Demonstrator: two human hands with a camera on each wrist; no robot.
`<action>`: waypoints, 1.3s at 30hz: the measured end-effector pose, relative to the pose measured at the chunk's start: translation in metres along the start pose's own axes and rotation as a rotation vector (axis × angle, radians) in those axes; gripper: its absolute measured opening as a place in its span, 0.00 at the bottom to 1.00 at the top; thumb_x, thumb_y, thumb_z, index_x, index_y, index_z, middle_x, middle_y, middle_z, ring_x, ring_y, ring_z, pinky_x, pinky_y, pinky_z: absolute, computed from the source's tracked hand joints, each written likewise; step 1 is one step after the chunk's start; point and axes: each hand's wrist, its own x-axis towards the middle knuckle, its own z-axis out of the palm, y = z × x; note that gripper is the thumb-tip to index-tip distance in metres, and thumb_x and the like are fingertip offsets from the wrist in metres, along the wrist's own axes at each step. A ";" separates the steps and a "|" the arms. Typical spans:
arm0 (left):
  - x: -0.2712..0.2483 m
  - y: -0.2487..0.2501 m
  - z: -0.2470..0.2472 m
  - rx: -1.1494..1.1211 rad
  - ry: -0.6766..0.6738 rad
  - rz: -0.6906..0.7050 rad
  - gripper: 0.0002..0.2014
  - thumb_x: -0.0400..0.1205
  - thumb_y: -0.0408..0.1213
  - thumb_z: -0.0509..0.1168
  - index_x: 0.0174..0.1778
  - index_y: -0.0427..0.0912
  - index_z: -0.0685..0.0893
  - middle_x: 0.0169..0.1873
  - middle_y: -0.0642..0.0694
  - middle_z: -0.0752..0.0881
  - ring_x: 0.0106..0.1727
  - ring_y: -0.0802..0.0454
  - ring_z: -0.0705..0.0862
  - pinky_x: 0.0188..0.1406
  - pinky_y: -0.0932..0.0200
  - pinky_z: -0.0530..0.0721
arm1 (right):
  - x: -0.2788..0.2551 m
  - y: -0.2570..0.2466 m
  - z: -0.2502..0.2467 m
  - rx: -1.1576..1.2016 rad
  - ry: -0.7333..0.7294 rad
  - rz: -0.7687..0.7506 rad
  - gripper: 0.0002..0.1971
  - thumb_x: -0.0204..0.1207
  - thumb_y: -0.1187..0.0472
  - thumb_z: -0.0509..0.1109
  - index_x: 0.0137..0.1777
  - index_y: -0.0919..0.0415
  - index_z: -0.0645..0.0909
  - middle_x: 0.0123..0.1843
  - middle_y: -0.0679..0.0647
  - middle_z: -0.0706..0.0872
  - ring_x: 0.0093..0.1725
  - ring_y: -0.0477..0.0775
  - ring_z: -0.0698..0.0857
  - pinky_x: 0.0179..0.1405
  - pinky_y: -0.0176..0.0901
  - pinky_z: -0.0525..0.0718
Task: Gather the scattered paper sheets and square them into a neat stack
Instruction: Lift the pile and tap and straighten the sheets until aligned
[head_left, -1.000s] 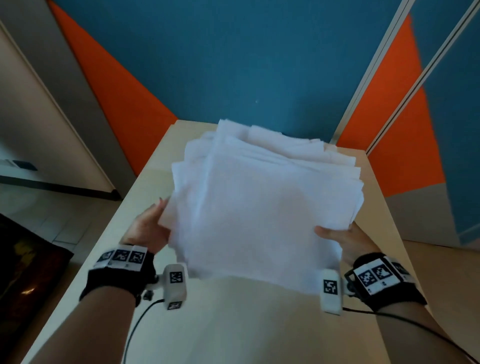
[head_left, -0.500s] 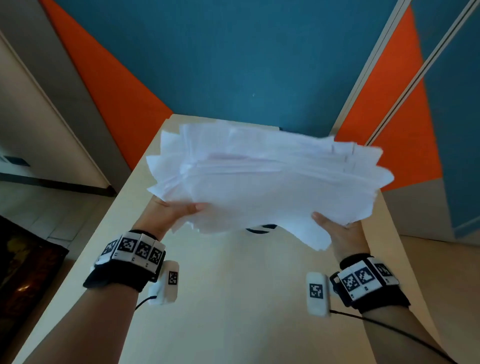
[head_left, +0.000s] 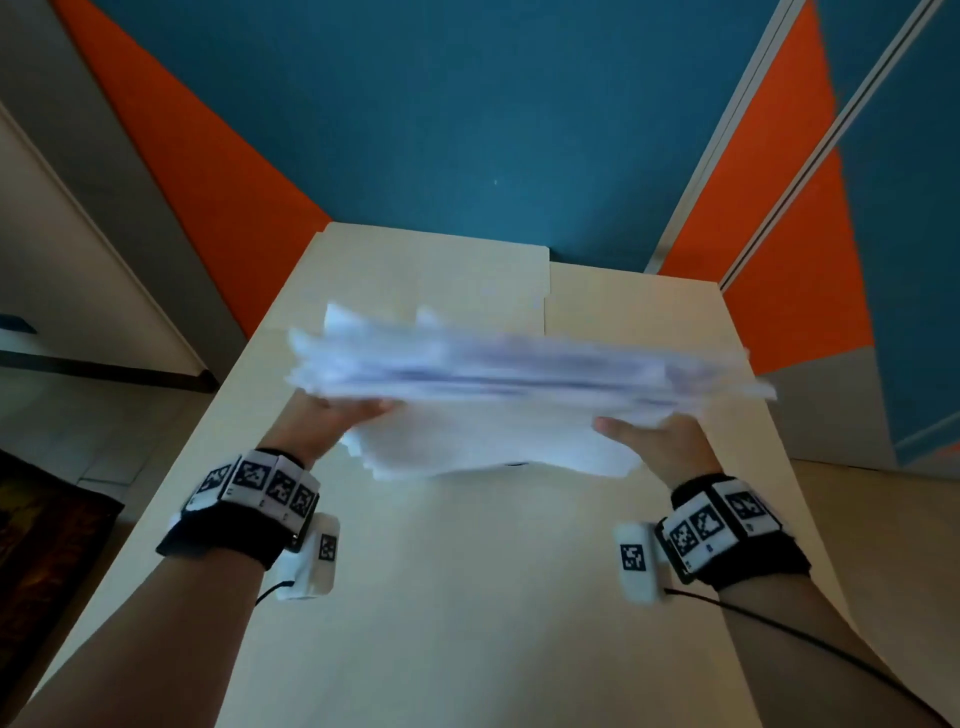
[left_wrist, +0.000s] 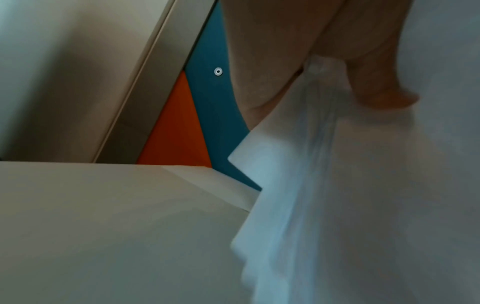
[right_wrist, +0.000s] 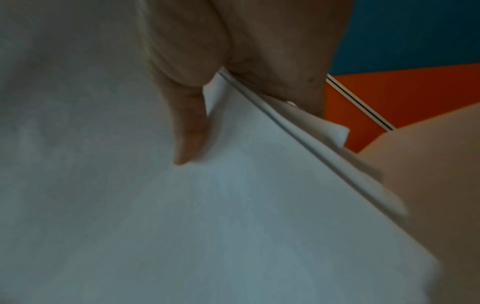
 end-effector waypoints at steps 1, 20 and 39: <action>0.003 0.001 0.001 -0.055 -0.031 0.036 0.14 0.68 0.35 0.77 0.48 0.43 0.87 0.40 0.54 0.93 0.51 0.58 0.89 0.68 0.44 0.78 | 0.000 -0.004 -0.002 0.006 0.019 -0.026 0.15 0.68 0.56 0.78 0.40 0.57 0.73 0.35 0.48 0.76 0.35 0.45 0.76 0.46 0.42 0.74; 0.005 -0.019 0.030 -0.186 -0.001 0.124 0.19 0.68 0.28 0.76 0.21 0.29 0.71 0.24 0.42 0.81 0.26 0.55 0.83 0.35 0.63 0.81 | 0.014 0.014 0.015 0.289 0.060 -0.039 0.18 0.65 0.65 0.80 0.55 0.63 0.81 0.48 0.53 0.88 0.50 0.54 0.87 0.59 0.47 0.81; 0.003 0.004 0.031 -0.233 0.054 0.268 0.02 0.74 0.33 0.72 0.40 0.42 0.88 0.32 0.54 0.89 0.33 0.70 0.87 0.34 0.80 0.80 | -0.004 -0.016 0.015 0.413 0.132 -0.218 0.24 0.57 0.50 0.84 0.52 0.50 0.80 0.64 0.55 0.84 0.67 0.54 0.81 0.68 0.52 0.78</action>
